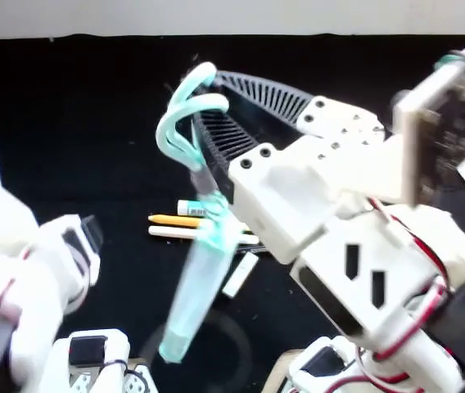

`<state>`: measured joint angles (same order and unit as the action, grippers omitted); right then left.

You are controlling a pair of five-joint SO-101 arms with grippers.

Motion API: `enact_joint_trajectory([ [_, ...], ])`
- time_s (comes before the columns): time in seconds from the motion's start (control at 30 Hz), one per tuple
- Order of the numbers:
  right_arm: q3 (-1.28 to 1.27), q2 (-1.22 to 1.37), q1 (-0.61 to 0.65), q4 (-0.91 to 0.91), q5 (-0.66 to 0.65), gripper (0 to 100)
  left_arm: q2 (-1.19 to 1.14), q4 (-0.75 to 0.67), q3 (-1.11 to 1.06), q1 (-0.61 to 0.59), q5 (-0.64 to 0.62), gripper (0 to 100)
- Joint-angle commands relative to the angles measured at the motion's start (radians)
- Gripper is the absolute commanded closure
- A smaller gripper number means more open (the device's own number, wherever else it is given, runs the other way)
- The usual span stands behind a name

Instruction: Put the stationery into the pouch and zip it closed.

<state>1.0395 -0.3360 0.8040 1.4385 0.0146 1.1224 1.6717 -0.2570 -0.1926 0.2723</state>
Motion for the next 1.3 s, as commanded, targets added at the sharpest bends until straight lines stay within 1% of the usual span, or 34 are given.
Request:
enact_joint_trajectory([
  [0.0,0.074,0.045,0.027,-0.042,-0.003,99.1,0.068,0.017,0.002,-0.016,-0.009,86],
  [0.17,0.208,0.122,0.105,-0.031,-0.002,99.1,0.142,0.023,0.007,-0.021,-0.018,86],
  [0.27,0.229,0.156,0.131,-0.021,-0.002,99.1,0.165,0.018,0.008,-0.021,-0.098,86],
  [0.53,0.228,0.205,0.180,0.013,-0.002,99.1,0.168,-0.006,0.008,-0.021,-0.247,86],
  [0.67,0.229,0.229,0.186,0.025,-0.002,99.1,0.166,0.003,0.008,-0.021,-0.336,76],
  [0.73,0.229,0.234,0.189,0.025,-0.002,99.1,0.166,0.003,0.008,-0.021,-0.364,73],
  [1.1,0.229,0.237,0.186,0.047,-0.002,99.1,0.173,0.008,0.048,-0.015,-0.362,74],
  [1.2,0.231,0.236,0.186,0.047,-0.002,99.1,0.166,0.055,0.030,-0.015,-0.361,74],
  [1.27,0.231,0.236,0.186,0.047,-0.002,99.1,0.176,0.063,-0.007,-0.015,-0.359,74],
])
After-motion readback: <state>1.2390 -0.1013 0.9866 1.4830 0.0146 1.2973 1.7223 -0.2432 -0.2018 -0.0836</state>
